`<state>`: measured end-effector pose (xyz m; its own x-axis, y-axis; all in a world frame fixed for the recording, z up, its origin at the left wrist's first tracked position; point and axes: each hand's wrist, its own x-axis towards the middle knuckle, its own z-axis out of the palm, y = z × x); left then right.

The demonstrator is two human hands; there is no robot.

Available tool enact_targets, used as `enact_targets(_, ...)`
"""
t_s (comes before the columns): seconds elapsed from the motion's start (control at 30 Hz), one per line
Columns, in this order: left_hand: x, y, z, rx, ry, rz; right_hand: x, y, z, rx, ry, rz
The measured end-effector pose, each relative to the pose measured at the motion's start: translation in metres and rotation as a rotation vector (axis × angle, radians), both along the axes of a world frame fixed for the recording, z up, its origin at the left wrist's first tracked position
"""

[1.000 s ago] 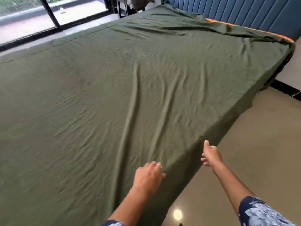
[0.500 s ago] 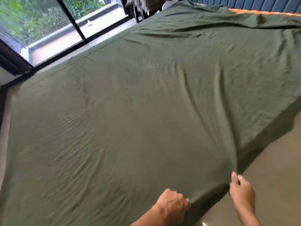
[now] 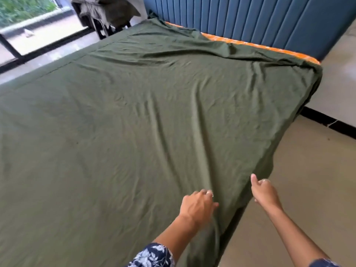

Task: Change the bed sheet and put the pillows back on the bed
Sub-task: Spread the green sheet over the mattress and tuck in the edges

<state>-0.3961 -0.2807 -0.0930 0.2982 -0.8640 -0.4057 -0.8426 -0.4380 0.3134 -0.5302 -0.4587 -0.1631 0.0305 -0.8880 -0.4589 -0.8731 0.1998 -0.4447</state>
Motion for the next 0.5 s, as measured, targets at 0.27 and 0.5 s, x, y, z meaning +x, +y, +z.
enact_targets(0.27, -0.013, -0.119, -0.047, 0.003, -0.052, -0.212, 0.027, -0.086, -0.015, -0.032, 0.132, 0.052)
enact_targets(0.5, -0.022, -0.155, -0.038, -0.023, 0.102, -0.426, -0.012, -0.098, -0.018, -0.077, 0.128, -0.048)
